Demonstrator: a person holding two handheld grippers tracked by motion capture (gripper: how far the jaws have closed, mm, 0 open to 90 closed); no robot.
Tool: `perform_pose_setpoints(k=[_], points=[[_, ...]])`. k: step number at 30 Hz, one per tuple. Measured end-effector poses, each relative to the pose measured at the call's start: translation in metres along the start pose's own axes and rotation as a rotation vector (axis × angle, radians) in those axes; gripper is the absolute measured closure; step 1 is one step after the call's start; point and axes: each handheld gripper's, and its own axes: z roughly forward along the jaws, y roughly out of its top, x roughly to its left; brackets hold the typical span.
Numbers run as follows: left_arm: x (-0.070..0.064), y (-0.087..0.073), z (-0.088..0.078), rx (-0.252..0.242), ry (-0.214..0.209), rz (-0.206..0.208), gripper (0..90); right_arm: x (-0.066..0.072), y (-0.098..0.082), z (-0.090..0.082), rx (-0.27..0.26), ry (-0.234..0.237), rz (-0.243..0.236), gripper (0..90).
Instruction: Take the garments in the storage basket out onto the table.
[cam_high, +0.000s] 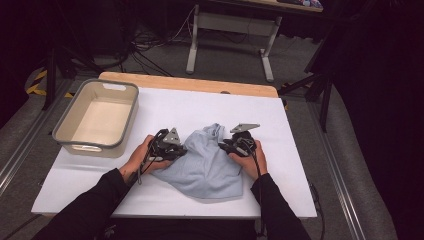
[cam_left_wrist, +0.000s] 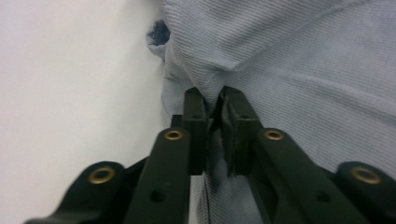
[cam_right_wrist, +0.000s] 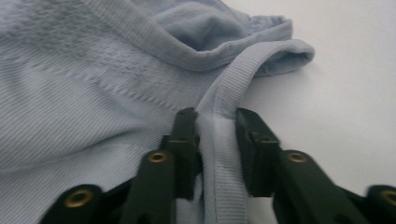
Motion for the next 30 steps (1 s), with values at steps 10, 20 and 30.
perform_pose_setpoints(k=[10,20,30], points=[[-0.002,0.002,-0.016,-0.075,0.146,0.053,85.8,0.003,0.000,-0.020,-0.100,-0.085,-0.030,79.5],[0.003,0.013,-0.060,-0.196,0.270,0.068,87.7,0.002,0.005,-0.067,-0.345,-0.211,0.007,79.9],[-0.017,0.019,-0.069,-0.241,0.215,0.138,88.2,0.016,0.006,-0.075,-0.366,-0.195,-0.060,79.5]])
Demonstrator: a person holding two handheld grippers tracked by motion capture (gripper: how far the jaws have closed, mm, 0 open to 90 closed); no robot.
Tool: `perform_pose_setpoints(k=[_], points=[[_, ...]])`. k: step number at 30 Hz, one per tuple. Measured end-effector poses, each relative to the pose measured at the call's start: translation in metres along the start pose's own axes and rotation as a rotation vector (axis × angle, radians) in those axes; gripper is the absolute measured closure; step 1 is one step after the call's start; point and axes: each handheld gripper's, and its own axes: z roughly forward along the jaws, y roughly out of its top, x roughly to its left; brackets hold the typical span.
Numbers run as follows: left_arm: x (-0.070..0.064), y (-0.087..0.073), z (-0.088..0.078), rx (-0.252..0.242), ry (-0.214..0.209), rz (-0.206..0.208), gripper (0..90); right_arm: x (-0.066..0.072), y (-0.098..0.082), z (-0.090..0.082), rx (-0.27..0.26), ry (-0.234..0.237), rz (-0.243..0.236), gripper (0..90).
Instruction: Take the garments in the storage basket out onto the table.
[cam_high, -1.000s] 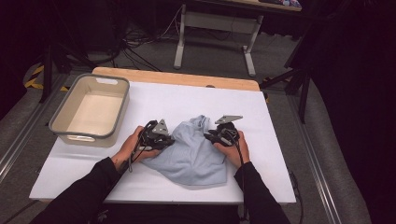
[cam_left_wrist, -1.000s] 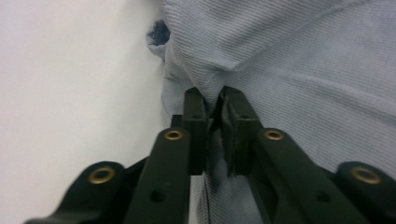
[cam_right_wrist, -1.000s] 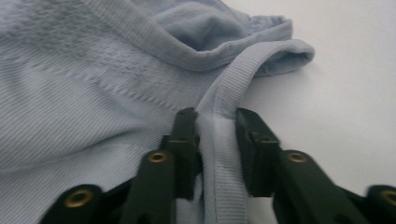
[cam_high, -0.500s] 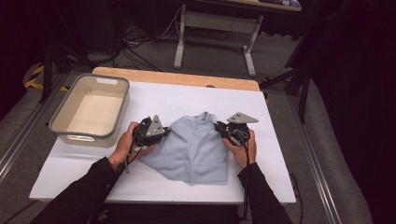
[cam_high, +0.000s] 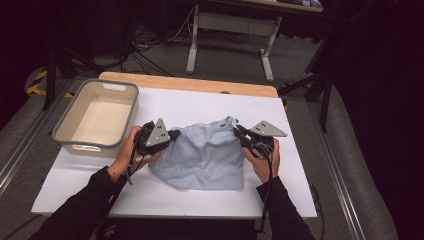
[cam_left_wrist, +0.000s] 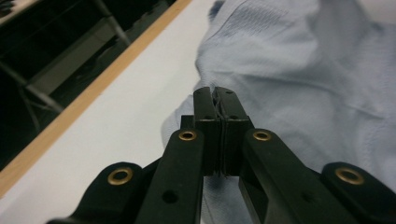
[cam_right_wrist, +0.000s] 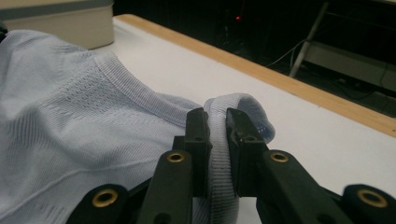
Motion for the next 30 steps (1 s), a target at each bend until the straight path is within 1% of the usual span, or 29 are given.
perform_pose_setpoints(k=[1,2,3,4,6,9,11,12,14,16,18,19,20,22,24,25,26,27,28,30], points=[[-0.004,0.000,0.000,0.000,-0.011,0.008,88.2,0.002,-0.002,-0.001,0.008,0.007,-0.010,79.5],[-0.004,0.000,0.000,0.000,-0.011,0.008,88.2,0.003,-0.003,-0.002,0.014,0.011,-0.020,79.5],[-0.009,0.002,-0.001,-0.008,-0.019,0.023,88.3,0.005,-0.005,-0.005,0.018,0.016,-0.028,79.5],[-0.017,0.004,-0.003,-0.014,-0.043,0.051,88.3,0.005,-0.006,-0.008,0.018,0.025,-0.029,79.4],[-0.025,0.006,-0.006,-0.021,-0.065,0.075,88.3,0.006,-0.008,-0.012,0.023,0.036,-0.030,79.5],[-0.034,0.006,-0.008,-0.026,-0.111,0.086,88.5,0.008,-0.013,-0.017,0.032,0.059,-0.029,79.5],[-0.038,0.005,-0.006,-0.013,-0.136,0.100,88.6,0.011,-0.016,-0.019,0.051,0.073,-0.044,79.5],[-0.040,0.004,-0.005,-0.009,-0.143,0.102,88.6,0.012,-0.018,-0.019,0.061,0.081,-0.050,79.5],[-0.044,0.001,-0.003,0.001,-0.172,0.102,88.7,0.016,-0.023,-0.020,0.080,0.101,-0.061,79.4],[-0.051,-0.002,-0.001,0.018,-0.186,0.118,88.7,0.019,-0.027,-0.020,0.104,0.118,-0.072,79.4],[-0.057,-0.005,0.002,0.031,-0.215,0.132,88.6,0.024,-0.033,-0.020,0.129,0.131,-0.083,79.4],[-0.060,-0.007,0.002,0.046,-0.222,0.137,88.6,0.026,-0.036,-0.020,0.141,0.138,-0.085,79.4],[-0.063,-0.008,0.004,0.053,-0.240,0.151,88.7,0.027,-0.039,-0.019,0.158,0.144,-0.090,79.4],[-0.069,-0.011,0.008,0.083,-0.264,0.166,88.6,0.030,-0.046,-0.019,0.183,0.151,-0.097,79.4],[-0.074,-0.015,0.012,0.107,-0.278,0.174,88.6,0.031,-0.051,-0.018,0.204,0.159,-0.095,79.4],[-0.076,-0.017,0.014,0.109,-0.283,0.184,88.7,0.031,-0.054,-0.018,0.213,0.161,-0.098,79.4],[-0.077,-0.018,0.015,0.119,-0.286,0.175,88.6,0.032,-0.056,-0.019,0.219,0.161,-0.099,79.4],[-0.078,-0.020,0.017,0.125,-0.286,0.170,88.6,0.032,-0.058,-0.018,0.226,0.159,-0.103,79.3],[-0.077,-0.021,0.018,0.127,-0.283,0.178,88.6,0.032,-0.059,-0.018,0.230,0.157,-0.104,79.3],[-0.077,-0.022,0.020,0.136,-0.279,0.177,88.6,0.031,-0.062,-0.018,0.230,0.153,-0.099,79.3]])
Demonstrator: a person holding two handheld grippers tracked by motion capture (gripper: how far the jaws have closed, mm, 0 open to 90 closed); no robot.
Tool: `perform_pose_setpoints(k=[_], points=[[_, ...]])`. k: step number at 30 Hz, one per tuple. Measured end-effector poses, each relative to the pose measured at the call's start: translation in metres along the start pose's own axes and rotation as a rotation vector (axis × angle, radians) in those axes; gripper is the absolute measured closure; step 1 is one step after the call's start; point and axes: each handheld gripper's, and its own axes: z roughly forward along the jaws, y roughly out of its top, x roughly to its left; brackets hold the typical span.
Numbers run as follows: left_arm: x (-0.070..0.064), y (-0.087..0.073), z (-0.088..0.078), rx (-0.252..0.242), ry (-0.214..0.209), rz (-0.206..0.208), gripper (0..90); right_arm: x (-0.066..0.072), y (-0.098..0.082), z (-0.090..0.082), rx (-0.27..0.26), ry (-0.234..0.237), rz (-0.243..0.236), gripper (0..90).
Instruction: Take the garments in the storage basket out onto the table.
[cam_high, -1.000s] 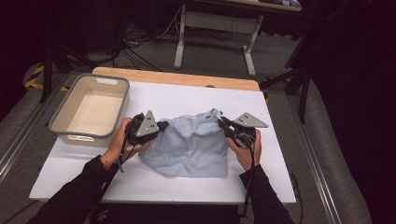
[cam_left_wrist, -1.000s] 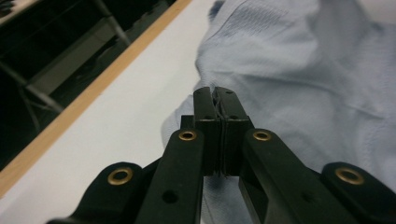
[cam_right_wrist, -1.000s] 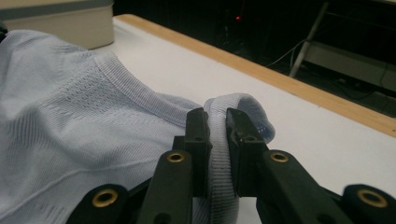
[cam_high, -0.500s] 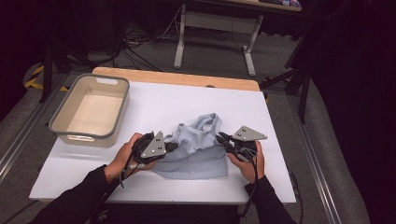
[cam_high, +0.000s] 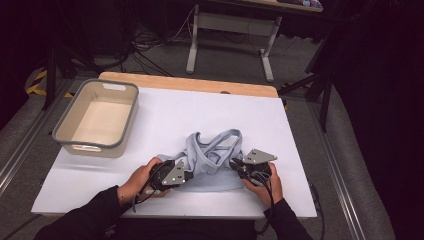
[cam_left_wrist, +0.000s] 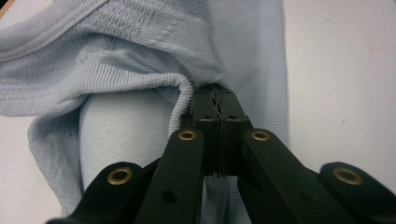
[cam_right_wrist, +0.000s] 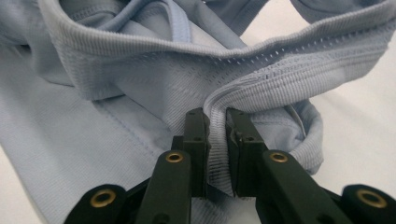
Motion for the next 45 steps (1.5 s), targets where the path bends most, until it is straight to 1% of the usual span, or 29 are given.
perform_pose_setpoints(k=[2,3,4,5,6,7,11,12,14,16,18,20,22,24,26,28,30,33,35,37,38,41,42,43,44,45], points=[[0.001,-0.002,0.003,0.010,0.005,0.001,88.6,0.000,-0.001,0.001,0.002,-0.003,-0.003,79.3],[0.001,-0.003,0.004,0.015,0.005,-0.008,88.6,0.000,-0.001,0.002,0.004,-0.007,-0.007,79.3],[0.002,-0.004,0.006,0.009,0.006,-0.006,88.5,0.000,-0.001,0.003,0.007,-0.008,-0.012,79.3],[0.002,-0.005,0.006,0.015,0.006,-0.012,88.6,0.000,-0.001,0.003,0.009,-0.011,-0.019,79.2],[0.002,-0.005,0.007,0.020,0.007,-0.015,88.6,0.000,-0.001,0.003,0.008,-0.011,-0.020,79.1],[0.003,-0.006,0.008,0.014,0.006,-0.013,88.6,0.000,-0.002,0.003,0.005,-0.011,-0.018,79.0],[0.004,-0.006,0.008,0.013,0.005,-0.010,88.5,-0.001,-0.002,0.002,-0.009,-0.011,-0.012,78.1],[0.004,-0.005,0.007,0.018,0.004,-0.015,88.5,-0.001,-0.002,0.002,-0.012,-0.018,-0.014,78.1],[0.004,-0.005,0.006,0.004,-0.006,-0.026,88.4,-0.001,-0.001,0.001,-0.010,-0.034,-0.023,78.3],[0.003,-0.004,0.004,0.008,-0.007,-0.026,88.5,-0.001,-0.001,0.000,-0.006,-0.037,-0.036,78.2],[0.003,-0.004,0.004,0.010,-0.010,-0.023,88.5,-0.002,0.000,-0.002,-0.019,-0.041,-0.033,77.0],[0.004,-0.004,0.005,0.008,-0.010,-0.017,88.5,-0.003,0.001,-0.005,-0.035,-0.051,-0.023,71.0],[0.004,-0.004,0.006,0.005,-0.017,-0.022,88.5,-0.004,0.002,-0.008,-0.062,-0.081,-0.011,65.4],[0.004,-0.004,0.006,-0.001,-0.022,-0.023,88.5,-0.006,0.002,-0.010,-0.076,-0.100,-0.003,58.7],[0.004,-0.004,0.007,0.001,-0.024,-0.025,88.5,-0.007,0.002,-0.013,-0.097,-0.099,0.008,56.6],[0.004,-0.005,0.008,0.006,-0.026,-0.027,88.5,-0.009,0.003,-0.016,-0.120,-0.105,0.011,51.7],[0.004,-0.005,0.008,0.007,-0.028,-0.028,88.5,-0.011,0.006,-0.019,-0.139,-0.105,0.023,46.1],[0.004,-0.005,0.008,0.006,-0.028,-0.028,88.6,-0.014,0.010,-0.024,-0.168,-0.118,0.042,40.3],[0.004,-0.005,0.009,0.004,-0.032,-0.033,88.6,-0.017,0.014,-0.026,-0.181,-0.113,0.054,37.6],[0.004,-0.005,0.009,0.004,-0.032,-0.034,88.6,-0.020,0.021,-0.027,-0.187,-0.122,0.049,35.7],[0.004,-0.005,0.009,0.003,-0.032,-0.035,88.6,-0.022,0.025,-0.029,-0.209,-0.125,0.057,35.5],[0.003,-0.005,0.009,0.006,-0.028,-0.040,88.6,-0.026,0.036,-0.032,-0.243,-0.120,0.100,32.8],[0.003,-0.005,0.010,-0.002,-0.026,-0.031,88.6,-0.027,0.040,-0.032,-0.247,-0.130,0.113,32.2],[0.003,-0.005,0.010,-0.002,-0.025,-0.031,88.6,-0.028,0.043,-0.031,-0.247,-0.150,0.124,31.5],[0.002,-0.005,0.010,-0.001,-0.023,-0.033,88.6,-0.030,0.047,-0.030,-0.251,-0.156,0.137,31.4],[0.002,-0.005,0.010,-0.002,-0.022,-0.035,88.6,-0.031,0.050,-0.029,-0.253,-0.145,0.151,30.9]])
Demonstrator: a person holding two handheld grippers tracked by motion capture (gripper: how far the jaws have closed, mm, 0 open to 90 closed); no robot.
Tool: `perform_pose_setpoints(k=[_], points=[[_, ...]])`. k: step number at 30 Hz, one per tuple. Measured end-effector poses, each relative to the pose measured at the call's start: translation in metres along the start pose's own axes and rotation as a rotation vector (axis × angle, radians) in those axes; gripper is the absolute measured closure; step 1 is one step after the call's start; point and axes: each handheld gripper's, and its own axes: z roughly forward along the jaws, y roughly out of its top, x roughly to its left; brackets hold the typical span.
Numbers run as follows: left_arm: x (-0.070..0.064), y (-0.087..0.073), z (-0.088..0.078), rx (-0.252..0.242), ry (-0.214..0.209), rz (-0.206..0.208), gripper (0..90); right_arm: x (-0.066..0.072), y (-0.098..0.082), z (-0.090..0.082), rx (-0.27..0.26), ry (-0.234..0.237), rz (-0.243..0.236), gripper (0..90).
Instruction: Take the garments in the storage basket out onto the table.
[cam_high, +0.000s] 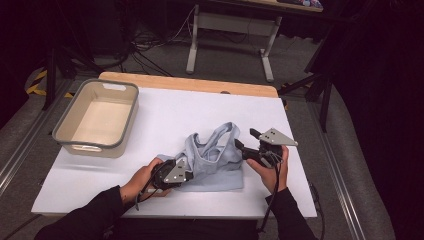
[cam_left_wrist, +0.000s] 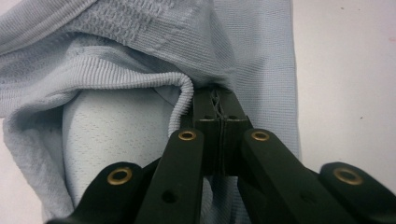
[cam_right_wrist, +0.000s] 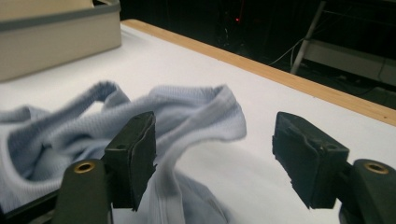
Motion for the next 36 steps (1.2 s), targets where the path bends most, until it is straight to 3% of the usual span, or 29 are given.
perform_pose_setpoints(k=[4,6,14,15,18,21,22,23,27,31,36], points=[[-0.001,0.000,0.001,-0.002,-0.002,-0.008,88.6,-0.002,0.011,0.014,0.028,0.041,0.042,28.9],[-0.002,0.000,0.001,0.003,0.002,-0.008,88.5,-0.003,0.015,0.024,0.067,0.036,0.065,28.6],[-0.004,0.000,0.001,-0.004,0.007,0.001,88.5,-0.020,0.002,0.051,0.196,0.074,0.213,25.2],[-0.004,-0.001,0.001,-0.001,0.007,-0.002,88.5,-0.023,-0.001,0.053,0.203,0.090,0.242,26.7],[-0.003,-0.001,0.001,-0.001,0.007,-0.002,88.5,-0.025,-0.007,0.058,0.231,0.153,0.254,37.8],[-0.002,-0.001,0.001,-0.004,0.000,-0.012,88.4,-0.024,-0.009,0.058,0.219,0.214,0.269,53.5],[-0.002,-0.001,0.001,-0.004,0.000,-0.012,88.4,-0.024,-0.009,0.058,0.219,0.214,0.269,53.5],[-0.001,-0.001,0.001,-0.006,-0.001,-0.014,88.4,-0.023,-0.009,0.057,0.206,0.238,0.260,65.9],[-0.001,-0.001,0.001,-0.003,0.002,-0.005,88.3,-0.020,-0.008,0.053,0.192,0.225,0.210,75.2],[0.000,0.000,0.000,-0.016,0.004,0.002,88.0,-0.018,-0.007,0.049,0.167,0.199,0.166,79.3],[0.003,0.001,-0.009,-0.058,-0.001,-0.035,81.3,-0.014,-0.003,0.039,0.129,0.161,0.102,82.1]])
